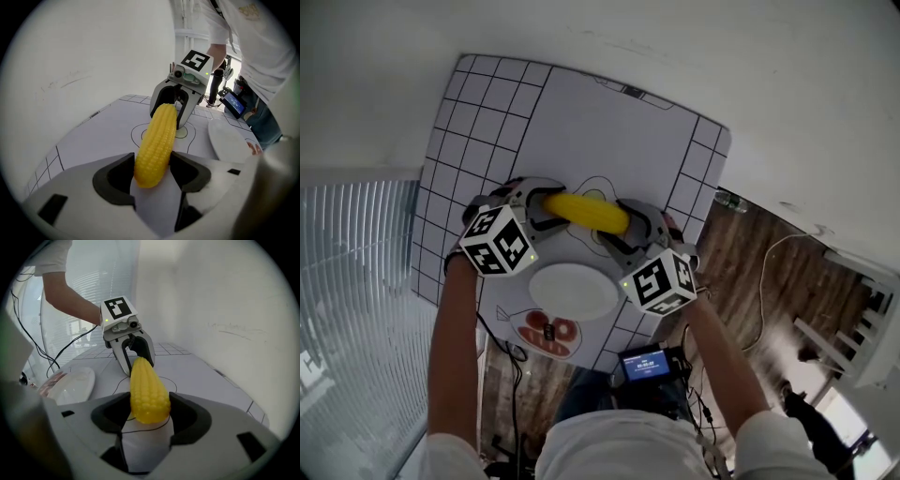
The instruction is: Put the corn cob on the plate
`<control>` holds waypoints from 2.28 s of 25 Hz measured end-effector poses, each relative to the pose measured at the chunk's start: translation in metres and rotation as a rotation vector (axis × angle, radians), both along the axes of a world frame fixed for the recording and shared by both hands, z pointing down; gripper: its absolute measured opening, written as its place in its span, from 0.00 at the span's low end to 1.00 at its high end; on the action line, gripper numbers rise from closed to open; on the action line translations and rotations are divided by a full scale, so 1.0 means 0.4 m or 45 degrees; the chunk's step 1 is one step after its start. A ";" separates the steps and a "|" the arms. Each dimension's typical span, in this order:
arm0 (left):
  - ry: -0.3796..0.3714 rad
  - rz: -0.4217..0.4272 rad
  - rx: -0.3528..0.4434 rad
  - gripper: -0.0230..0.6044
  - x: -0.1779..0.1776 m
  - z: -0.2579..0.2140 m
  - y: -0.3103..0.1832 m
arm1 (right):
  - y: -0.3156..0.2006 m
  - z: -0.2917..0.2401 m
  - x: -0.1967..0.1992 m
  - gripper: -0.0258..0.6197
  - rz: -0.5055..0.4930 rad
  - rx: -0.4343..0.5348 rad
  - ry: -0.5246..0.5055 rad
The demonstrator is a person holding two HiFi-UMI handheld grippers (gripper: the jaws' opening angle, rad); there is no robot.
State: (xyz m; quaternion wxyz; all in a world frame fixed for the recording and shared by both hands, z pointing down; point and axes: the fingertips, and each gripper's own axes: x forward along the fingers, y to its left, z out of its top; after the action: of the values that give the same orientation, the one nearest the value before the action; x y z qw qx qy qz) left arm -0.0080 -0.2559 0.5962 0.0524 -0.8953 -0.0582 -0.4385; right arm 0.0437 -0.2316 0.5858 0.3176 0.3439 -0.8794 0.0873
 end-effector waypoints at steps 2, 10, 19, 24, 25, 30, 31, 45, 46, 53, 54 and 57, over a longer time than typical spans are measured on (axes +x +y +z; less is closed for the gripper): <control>-0.003 0.005 0.002 0.43 -0.005 0.000 0.003 | 0.001 0.001 -0.004 0.45 -0.014 -0.002 0.004; -0.029 -0.001 -0.032 0.41 -0.006 0.001 0.004 | -0.002 -0.009 -0.002 0.44 -0.053 -0.006 0.010; -0.058 -0.001 -0.035 0.40 -0.014 -0.026 0.031 | 0.020 -0.036 -0.005 0.44 -0.097 -0.003 0.005; -0.072 -0.014 -0.035 0.40 -0.033 -0.061 0.049 | 0.035 -0.080 -0.023 0.44 -0.118 0.008 0.001; -0.074 -0.015 -0.032 0.40 -0.035 -0.067 0.052 | 0.038 -0.087 -0.026 0.44 -0.117 0.013 0.003; -0.067 -0.023 -0.010 0.40 -0.050 -0.097 0.087 | 0.072 -0.115 -0.042 0.44 -0.131 0.024 0.014; -0.064 -0.023 -0.010 0.40 -0.054 -0.102 0.095 | 0.081 -0.121 -0.046 0.44 -0.134 0.025 0.015; -0.110 -0.007 -0.002 0.40 -0.102 -0.110 0.212 | 0.196 -0.123 -0.092 0.44 -0.150 0.007 0.027; -0.115 -0.006 -0.005 0.40 -0.106 -0.105 0.221 | 0.205 -0.119 -0.095 0.44 -0.152 0.003 0.030; -0.123 -0.007 -0.019 0.40 -0.130 -0.094 0.289 | 0.270 -0.100 -0.119 0.44 -0.168 -0.041 0.026; -0.125 -0.008 -0.023 0.40 -0.134 -0.090 0.296 | 0.277 -0.098 -0.122 0.44 -0.170 -0.043 0.029; -0.130 -0.010 -0.032 0.40 -0.145 -0.080 0.318 | 0.297 -0.087 -0.133 0.44 -0.178 -0.057 0.037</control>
State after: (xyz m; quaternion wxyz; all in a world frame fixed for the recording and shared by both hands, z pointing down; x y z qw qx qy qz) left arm -0.0659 -0.1288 0.5642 0.0364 -0.8726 -0.0628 -0.4830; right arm -0.0095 -0.1127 0.5511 0.3431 0.2757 -0.8944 0.0795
